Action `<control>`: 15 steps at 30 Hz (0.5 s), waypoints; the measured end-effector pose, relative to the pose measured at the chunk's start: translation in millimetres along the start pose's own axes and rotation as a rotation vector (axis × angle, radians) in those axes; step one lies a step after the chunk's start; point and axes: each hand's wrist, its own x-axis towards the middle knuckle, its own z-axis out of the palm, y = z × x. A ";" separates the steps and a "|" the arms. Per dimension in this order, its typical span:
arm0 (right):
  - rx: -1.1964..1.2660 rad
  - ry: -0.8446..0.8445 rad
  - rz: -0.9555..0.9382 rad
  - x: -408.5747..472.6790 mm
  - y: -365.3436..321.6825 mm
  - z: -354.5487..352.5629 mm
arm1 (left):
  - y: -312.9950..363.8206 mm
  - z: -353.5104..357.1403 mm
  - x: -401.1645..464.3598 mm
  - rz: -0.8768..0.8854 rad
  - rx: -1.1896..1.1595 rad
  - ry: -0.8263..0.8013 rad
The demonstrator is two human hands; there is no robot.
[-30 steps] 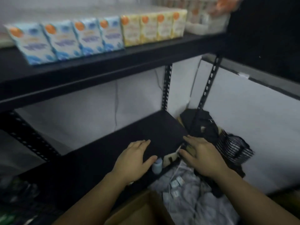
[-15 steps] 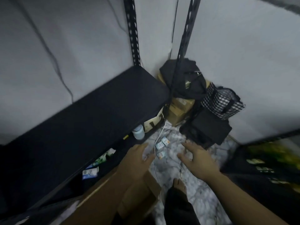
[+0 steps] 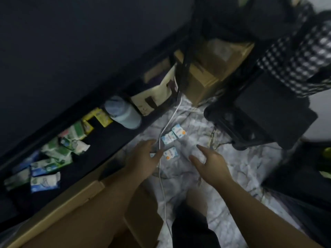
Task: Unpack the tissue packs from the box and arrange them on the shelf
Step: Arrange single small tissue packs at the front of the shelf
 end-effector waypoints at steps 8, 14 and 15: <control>-0.086 -0.087 -0.057 162.3 61.7 81.1 | -64.6 112.1 134.9 0.043 -0.021 -0.009; -0.069 0.006 -0.149 235.3 84.8 125.7 | -100.8 168.4 188.1 0.160 0.135 0.022; -0.076 0.022 -0.152 242.1 87.7 131.8 | -105.2 172.9 192.0 0.167 0.163 0.036</control>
